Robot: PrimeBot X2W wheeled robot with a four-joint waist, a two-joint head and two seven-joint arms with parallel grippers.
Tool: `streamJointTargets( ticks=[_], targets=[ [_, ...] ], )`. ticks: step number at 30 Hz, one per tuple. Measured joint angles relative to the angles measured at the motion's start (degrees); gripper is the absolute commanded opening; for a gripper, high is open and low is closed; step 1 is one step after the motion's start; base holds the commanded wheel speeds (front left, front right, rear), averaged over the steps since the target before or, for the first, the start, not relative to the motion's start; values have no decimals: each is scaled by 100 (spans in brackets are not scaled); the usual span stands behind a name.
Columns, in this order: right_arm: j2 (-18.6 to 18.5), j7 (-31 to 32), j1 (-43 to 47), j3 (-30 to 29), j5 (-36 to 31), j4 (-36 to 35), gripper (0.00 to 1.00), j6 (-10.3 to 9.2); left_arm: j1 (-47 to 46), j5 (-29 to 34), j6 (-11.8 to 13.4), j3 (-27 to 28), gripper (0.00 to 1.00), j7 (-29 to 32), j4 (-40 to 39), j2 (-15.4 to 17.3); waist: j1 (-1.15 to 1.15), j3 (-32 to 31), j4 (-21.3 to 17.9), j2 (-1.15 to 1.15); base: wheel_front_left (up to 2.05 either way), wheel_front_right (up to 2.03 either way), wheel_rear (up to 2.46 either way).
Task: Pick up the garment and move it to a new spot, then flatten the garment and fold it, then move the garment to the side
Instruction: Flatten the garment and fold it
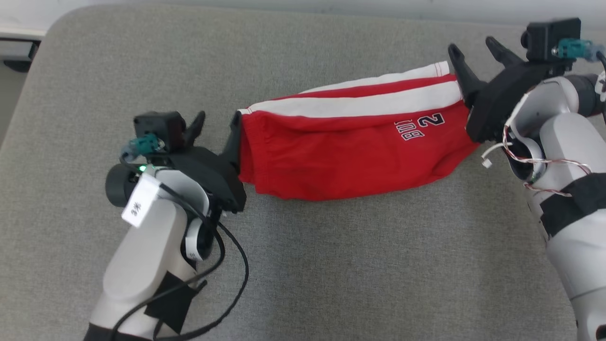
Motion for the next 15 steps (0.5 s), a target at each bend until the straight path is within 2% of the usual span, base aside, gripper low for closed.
streamJointTargets(
  ticks=[7, 15],
  targets=[
    [-263, -90, 717, 81, -46, 328, 100, 56, 647, -13, -326, -309, 100, -249, 112, 0, -1, -366, 5, 0, 0, 0, 0],
    [-172, -71, 1366, 133, -92, 573, 100, 69, 1196, -60, -405, -441, 100, -344, 221, 12, -3, -936, -55, -2, 0, 0, 0]
  ],
)
